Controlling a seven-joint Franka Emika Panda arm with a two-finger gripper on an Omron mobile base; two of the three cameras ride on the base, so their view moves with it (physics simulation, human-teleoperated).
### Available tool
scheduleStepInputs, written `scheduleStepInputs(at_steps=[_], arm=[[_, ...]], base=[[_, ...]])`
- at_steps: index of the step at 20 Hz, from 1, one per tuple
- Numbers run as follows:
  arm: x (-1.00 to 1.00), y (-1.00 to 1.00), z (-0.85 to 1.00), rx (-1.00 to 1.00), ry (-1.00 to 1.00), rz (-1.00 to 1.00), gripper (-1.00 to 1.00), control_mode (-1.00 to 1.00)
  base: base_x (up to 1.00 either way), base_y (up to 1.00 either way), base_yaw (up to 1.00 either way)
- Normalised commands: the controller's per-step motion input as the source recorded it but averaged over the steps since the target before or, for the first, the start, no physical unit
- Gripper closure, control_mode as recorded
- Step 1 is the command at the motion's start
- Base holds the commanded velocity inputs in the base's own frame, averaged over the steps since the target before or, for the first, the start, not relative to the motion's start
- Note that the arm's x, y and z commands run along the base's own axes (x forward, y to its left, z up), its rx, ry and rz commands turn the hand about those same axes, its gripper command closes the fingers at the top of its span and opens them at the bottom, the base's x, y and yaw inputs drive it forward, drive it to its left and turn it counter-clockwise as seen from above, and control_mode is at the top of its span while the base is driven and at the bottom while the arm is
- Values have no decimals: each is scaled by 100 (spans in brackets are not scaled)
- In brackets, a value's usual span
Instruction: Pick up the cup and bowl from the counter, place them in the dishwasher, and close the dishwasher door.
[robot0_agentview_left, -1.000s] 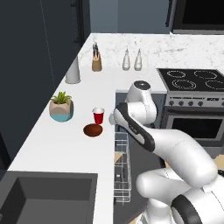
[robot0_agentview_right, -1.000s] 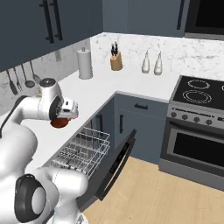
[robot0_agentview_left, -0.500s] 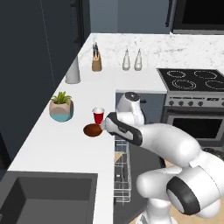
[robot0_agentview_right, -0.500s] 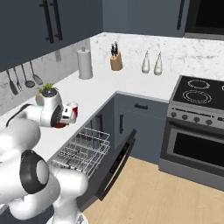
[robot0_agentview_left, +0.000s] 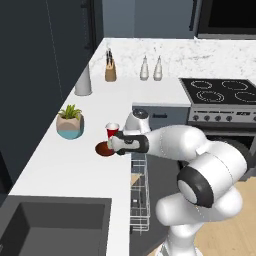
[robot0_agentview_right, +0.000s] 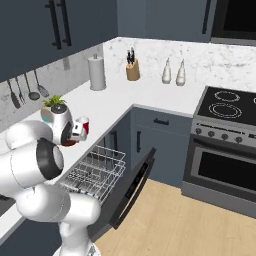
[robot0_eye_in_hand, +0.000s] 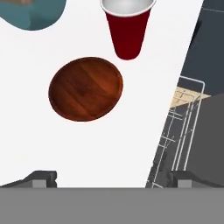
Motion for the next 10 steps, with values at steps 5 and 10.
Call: scheduleStepInputs(at_steps=[5, 10], arm=[[45, 15, -25, 0, 0, 0, -100, -100], [46, 16, -26, 0, 0, 0, -100, -100]], base=[[0, 0, 0], [0, 0, 0]])
